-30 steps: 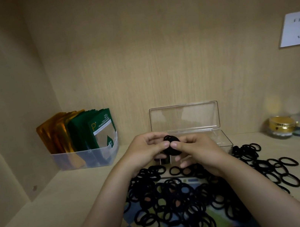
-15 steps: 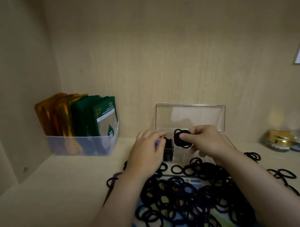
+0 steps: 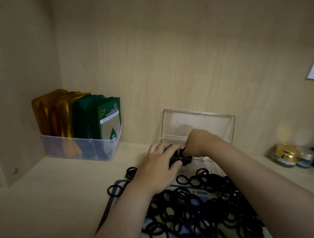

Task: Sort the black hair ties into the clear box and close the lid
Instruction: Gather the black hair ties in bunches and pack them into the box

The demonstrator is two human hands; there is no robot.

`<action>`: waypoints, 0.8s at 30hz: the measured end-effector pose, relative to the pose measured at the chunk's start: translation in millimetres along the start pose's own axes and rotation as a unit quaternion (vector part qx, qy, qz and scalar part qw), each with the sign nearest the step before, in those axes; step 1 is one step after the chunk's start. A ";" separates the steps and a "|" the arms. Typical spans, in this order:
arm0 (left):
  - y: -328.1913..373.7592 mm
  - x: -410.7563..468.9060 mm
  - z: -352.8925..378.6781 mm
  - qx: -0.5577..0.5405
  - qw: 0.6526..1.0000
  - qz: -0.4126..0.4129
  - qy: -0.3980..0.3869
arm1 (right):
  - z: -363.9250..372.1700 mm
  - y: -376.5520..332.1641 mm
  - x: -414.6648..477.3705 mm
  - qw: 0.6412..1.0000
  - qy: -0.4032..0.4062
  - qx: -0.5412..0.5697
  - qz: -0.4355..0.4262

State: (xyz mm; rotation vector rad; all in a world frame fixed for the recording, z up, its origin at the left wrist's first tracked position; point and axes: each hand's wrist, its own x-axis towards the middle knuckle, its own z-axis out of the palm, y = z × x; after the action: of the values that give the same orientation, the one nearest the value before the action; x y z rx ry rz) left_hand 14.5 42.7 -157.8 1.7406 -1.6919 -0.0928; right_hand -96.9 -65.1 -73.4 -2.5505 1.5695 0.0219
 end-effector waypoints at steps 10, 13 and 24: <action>3.4 -1.0 -0.8 0.009 0.999 -0.013 -0.030 | -12.4 21.9 -13.7 0.990 -0.010 0.121 -0.074; 3.5 -0.4 -0.6 -0.003 1.000 -0.018 -0.024 | -6.8 29.8 -22.5 0.988 0.034 0.088 -0.123; 8.0 -4.6 -7.3 0.018 1.000 0.004 -0.024 | 13.9 29.9 -35.4 0.977 0.056 -0.048 -0.200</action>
State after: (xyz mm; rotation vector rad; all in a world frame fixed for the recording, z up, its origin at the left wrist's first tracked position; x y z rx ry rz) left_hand 10.7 50.7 -150.1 1.7700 -1.7460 -0.1028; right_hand -138.6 -45.1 -87.4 -2.9415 1.0797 -0.0929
